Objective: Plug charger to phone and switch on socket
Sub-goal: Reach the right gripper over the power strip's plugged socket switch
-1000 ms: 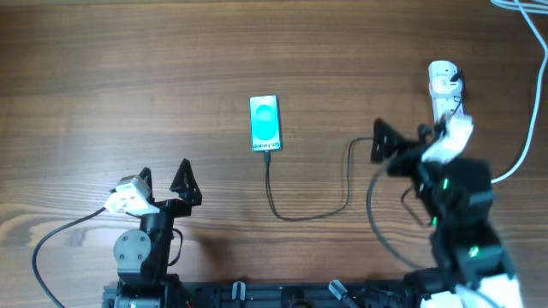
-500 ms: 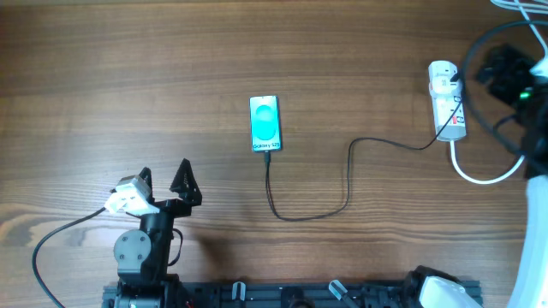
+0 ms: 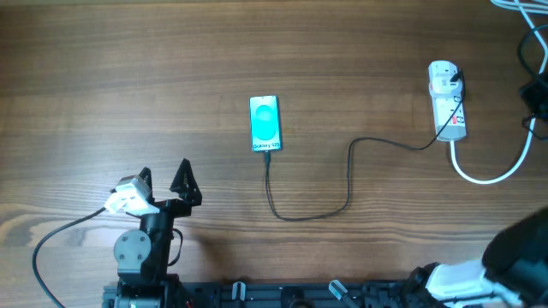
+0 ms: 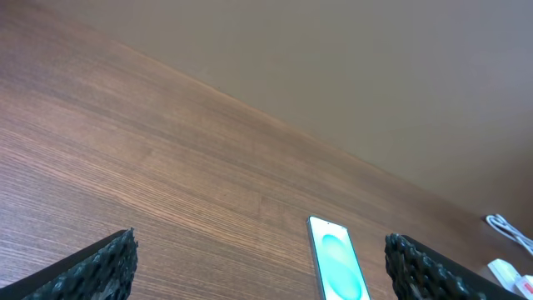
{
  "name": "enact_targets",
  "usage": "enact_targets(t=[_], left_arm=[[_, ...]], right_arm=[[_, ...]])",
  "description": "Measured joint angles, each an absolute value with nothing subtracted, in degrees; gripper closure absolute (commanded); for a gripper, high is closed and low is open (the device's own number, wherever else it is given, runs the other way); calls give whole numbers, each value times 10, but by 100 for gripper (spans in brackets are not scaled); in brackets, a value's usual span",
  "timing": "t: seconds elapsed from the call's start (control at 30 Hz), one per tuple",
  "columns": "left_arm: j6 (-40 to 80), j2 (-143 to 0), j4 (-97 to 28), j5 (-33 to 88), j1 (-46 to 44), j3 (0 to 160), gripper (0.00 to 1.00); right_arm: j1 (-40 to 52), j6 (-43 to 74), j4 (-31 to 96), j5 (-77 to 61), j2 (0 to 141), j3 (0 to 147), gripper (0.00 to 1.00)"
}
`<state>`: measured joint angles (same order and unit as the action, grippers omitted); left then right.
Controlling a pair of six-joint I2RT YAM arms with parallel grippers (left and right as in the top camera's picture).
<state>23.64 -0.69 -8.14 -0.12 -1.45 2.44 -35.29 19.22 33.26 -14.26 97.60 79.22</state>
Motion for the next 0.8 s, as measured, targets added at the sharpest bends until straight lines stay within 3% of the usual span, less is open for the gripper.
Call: enact_targets(t=[0.43, 0.8], left_arm=[[236, -7, -81, -1, -15, 24, 0], [236, -7, -81, -1, -15, 24, 0]], right_arm=[[-349, 192, 271, -248, 1133, 792, 96], [-281, 190, 234, -254, 1154, 792, 96]])
